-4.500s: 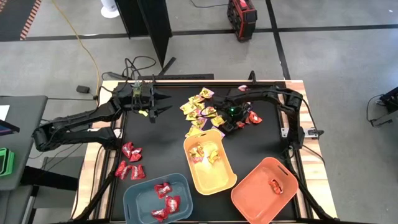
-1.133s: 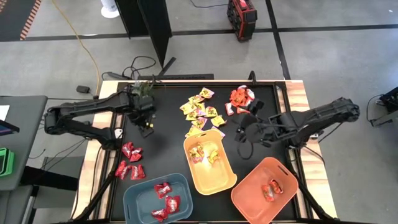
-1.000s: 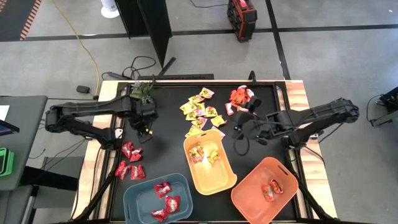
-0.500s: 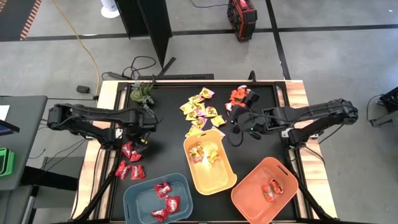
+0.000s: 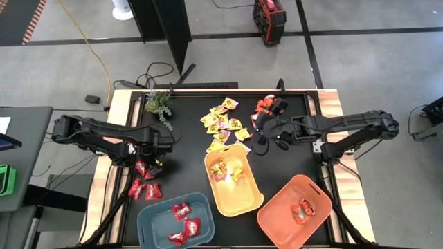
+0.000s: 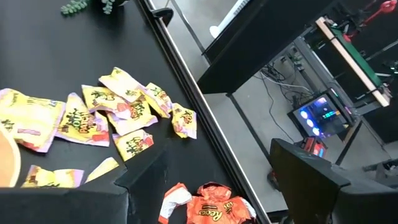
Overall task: Sort candy
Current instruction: Put the red candy into the blue bin
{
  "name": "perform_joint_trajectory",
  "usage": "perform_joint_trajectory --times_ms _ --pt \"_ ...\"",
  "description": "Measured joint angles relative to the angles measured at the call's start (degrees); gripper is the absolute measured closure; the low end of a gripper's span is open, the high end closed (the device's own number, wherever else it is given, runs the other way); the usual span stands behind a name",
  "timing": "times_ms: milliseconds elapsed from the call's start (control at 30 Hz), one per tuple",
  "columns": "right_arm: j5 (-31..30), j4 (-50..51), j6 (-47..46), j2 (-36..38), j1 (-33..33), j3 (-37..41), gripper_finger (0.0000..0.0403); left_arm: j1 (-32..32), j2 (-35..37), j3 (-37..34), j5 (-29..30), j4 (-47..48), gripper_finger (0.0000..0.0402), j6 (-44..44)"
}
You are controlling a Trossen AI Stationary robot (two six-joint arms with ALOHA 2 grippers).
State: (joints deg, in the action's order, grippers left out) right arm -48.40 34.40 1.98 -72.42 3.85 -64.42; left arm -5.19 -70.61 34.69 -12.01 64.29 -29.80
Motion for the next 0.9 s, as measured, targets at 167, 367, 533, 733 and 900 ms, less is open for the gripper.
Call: perform_joint_trajectory --times_ms 167,367,533,733,900 --pt "0.7 -0.3 0.0 0.0 -1.0 0.0 0.0112 0.0 0.0 -1.6 -1.2 -2.4 0.0214 -1.7" --pt "0.7 -0.4 0.0 0.0 -1.5 0.0 0.0112 0.0 0.0 -1.7 -1.0 -1.8 0.0253 -1.6" --pt "0.7 -0.7 0.0 0.0 -1.5 0.0 0.0112 0.0 0.0 -1.7 -1.0 -0.6 0.033 -1.1" --pt "0.7 -0.7 -0.1 0.0 -1.5 0.0 0.0112 0.0 0.0 -1.6 -1.0 -0.4 0.0397 -0.3" --pt "0.7 -0.7 -0.1 0.0 -1.5 0.0 0.0112 0.0 0.0 1.2 0.7 1.0 0.04 0.0"
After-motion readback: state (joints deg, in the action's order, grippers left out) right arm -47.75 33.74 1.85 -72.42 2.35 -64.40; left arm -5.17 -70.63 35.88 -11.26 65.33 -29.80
